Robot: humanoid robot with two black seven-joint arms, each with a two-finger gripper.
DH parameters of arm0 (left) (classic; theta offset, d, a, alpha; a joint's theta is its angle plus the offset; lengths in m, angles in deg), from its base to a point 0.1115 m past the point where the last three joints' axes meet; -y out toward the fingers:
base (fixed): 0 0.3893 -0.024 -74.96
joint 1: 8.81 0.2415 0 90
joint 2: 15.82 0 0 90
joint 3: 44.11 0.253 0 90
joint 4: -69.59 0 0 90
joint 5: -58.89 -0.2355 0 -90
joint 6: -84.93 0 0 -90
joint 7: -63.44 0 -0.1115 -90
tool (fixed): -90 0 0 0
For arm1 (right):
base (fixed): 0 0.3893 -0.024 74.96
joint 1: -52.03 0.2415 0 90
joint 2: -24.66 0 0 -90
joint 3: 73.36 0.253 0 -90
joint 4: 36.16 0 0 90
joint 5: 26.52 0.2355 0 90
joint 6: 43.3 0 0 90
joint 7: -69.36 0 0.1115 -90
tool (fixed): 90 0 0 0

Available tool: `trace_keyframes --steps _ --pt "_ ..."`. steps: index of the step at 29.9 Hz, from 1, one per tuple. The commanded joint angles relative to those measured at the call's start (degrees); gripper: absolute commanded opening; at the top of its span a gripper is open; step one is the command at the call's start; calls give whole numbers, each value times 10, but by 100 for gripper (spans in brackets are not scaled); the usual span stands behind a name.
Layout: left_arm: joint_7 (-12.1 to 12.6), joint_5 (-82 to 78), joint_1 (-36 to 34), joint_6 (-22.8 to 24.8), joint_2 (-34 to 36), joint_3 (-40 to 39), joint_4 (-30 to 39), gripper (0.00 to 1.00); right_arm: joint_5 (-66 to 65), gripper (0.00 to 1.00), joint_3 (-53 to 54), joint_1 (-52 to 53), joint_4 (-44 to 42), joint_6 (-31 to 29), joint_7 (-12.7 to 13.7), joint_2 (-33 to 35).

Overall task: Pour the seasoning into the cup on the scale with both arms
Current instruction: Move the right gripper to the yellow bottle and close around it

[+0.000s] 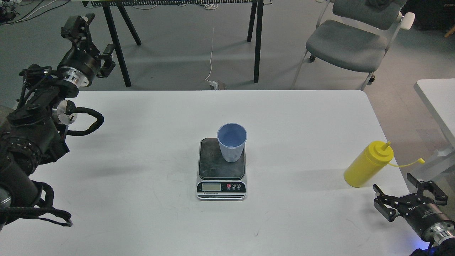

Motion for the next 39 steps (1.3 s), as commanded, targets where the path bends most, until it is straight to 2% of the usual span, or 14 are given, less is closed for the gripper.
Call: trace_keyframes --steps 1,13,30,39 --pt "0 0 -1 0 0 1 0 99 -33 100 0 1 3 0 -30 -10" --pt "0 0 -2 0 1 1 0 99 -76 100 6 13 14 0 -33 -41" --pt "0 0 -1 0 6 2 1 99 -130 99 22 24 31 0 -58 -99" --pt "0 0 0 0 6 3 1 99 -139 100 36 31 30 0 -68 -97"
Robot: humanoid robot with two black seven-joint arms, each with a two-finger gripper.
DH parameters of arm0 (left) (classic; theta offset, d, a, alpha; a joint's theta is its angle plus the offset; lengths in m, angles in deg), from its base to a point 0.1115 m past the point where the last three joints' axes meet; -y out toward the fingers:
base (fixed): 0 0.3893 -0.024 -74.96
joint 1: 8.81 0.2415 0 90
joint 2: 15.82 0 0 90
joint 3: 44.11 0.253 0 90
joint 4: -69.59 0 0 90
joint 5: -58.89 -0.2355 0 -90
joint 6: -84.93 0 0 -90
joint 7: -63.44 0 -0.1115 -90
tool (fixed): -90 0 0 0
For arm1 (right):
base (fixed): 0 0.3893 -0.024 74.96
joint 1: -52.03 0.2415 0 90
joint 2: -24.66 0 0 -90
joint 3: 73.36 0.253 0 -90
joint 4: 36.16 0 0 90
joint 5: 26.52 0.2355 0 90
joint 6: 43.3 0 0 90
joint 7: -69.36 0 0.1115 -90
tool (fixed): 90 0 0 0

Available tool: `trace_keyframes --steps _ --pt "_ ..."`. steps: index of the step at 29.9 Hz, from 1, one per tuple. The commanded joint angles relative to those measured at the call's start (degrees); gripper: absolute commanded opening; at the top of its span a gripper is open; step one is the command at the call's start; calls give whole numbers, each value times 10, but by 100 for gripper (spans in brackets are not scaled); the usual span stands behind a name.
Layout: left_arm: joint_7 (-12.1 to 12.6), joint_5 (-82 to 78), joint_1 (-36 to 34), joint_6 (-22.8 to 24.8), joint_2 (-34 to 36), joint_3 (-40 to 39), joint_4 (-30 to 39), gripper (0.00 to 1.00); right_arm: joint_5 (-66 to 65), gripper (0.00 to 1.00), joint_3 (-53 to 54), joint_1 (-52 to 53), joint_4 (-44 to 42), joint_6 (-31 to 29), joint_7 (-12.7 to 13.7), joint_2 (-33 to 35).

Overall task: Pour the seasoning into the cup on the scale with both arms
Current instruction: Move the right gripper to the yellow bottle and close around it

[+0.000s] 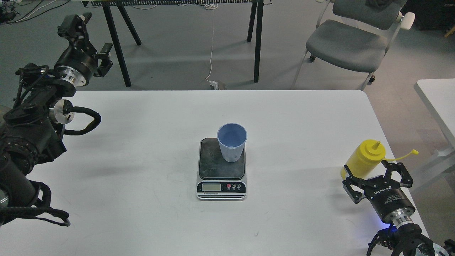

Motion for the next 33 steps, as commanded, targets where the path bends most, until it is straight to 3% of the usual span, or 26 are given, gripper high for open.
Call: trace_keyframes --steps 1,15,17,19,24,27,33 --pt "0 0 1 0 0 1 0 99 -5 100 3 0 -2 0 -2 4" --pt "0 0 2 0 0 1 0 99 -68 97 29 -4 -20 0 -11 -14" --pt "0 0 2 0 0 1 -1 99 -68 93 29 -4 -22 0 -11 -14" --pt "0 0 2 0 0 1 -1 99 -68 81 30 -5 -25 0 -12 -14" --pt "0 0 2 0 1 1 -1 99 -68 76 30 -4 -25 0 -12 -16" --pt "0 0 2 0 4 1 -1 99 -69 60 30 -5 -25 0 -12 -16" --pt "0 0 2 0 4 1 0 99 -69 55 30 -6 -25 0 -12 -16"
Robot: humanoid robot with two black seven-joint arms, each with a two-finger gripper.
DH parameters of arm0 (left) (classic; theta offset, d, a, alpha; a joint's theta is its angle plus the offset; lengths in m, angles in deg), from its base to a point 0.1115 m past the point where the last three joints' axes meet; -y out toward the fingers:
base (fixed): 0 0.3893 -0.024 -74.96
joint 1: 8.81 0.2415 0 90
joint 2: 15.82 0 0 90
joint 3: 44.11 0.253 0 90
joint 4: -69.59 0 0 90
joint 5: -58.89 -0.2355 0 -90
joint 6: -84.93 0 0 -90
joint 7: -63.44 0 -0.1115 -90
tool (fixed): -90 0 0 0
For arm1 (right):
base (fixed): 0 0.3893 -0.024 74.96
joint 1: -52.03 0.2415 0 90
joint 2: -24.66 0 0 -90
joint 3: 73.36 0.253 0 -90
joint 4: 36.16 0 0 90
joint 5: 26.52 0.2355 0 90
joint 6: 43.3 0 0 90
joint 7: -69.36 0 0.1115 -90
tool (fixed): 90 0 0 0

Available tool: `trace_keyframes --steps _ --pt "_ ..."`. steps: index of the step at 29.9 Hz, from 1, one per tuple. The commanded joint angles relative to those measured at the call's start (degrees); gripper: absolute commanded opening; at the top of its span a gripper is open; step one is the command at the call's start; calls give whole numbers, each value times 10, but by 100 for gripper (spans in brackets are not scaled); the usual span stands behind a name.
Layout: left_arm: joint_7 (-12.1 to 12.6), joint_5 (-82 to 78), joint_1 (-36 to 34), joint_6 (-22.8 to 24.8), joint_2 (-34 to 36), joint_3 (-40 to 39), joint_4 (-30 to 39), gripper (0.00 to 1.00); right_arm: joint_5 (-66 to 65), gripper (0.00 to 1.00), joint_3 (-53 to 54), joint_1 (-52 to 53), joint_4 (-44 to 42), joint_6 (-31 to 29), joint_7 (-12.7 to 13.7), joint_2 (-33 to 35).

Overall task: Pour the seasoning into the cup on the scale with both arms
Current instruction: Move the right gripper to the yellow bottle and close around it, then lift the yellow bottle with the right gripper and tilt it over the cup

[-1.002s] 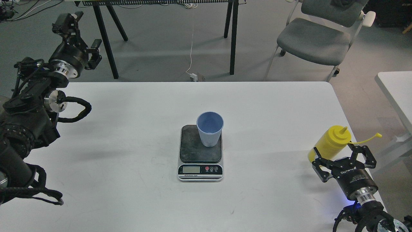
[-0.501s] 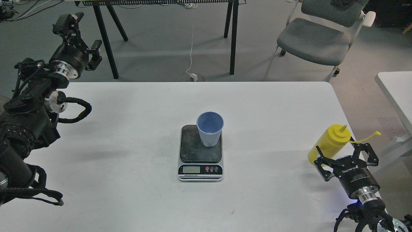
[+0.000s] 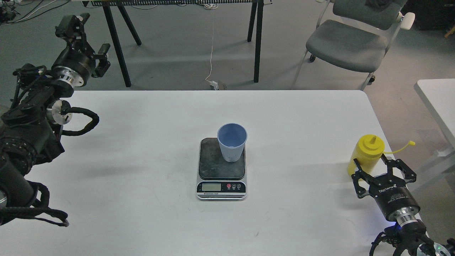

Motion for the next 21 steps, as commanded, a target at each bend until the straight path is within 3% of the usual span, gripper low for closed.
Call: trace_keyframes --steps 1,8,17,21 --pt "0 0 0 0 0 0 0 99 1 55 0 -2 0 0 0 0" --pt "0 -1 0 0 1 1 1 99 -8 55 -1 5 3 0 1 9" --pt "0 0 -7 0 -3 1 2 99 -180 54 23 125 8 0 10 54" --pt "0 0 -7 0 -8 0 2 99 -293 54 17 214 7 0 40 56"
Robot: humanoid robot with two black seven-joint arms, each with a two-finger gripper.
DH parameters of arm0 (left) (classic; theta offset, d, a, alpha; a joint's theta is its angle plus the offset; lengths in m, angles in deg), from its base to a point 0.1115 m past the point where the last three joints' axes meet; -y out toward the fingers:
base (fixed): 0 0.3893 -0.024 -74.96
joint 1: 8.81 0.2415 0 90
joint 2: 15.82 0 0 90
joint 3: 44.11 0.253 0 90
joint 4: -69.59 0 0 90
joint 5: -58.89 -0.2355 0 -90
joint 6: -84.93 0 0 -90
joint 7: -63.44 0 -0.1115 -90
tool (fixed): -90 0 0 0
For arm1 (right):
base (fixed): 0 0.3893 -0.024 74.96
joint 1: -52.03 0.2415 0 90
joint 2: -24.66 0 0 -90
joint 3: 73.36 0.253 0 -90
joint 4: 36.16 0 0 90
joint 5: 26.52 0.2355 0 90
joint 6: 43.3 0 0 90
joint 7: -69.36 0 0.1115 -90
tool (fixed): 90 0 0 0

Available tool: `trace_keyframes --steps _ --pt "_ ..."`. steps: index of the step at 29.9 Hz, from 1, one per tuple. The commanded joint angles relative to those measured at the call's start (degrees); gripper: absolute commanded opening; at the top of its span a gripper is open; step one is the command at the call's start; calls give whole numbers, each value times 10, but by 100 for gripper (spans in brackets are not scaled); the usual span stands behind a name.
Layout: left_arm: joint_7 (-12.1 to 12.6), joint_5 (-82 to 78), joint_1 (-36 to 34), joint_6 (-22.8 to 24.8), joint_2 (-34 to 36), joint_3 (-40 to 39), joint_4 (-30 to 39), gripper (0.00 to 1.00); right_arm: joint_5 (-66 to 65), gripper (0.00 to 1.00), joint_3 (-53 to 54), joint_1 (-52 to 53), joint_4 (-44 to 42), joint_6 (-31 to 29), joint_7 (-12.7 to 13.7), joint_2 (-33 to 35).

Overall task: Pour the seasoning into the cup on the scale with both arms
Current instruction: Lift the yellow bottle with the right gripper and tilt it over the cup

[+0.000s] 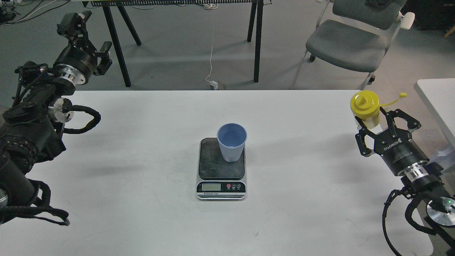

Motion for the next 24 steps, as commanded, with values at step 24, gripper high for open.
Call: trace_keyframes --steps 24 --pt "0 1 -1 0 -15 -6 1 99 -600 54 -342 485 -8 0 24 -20"
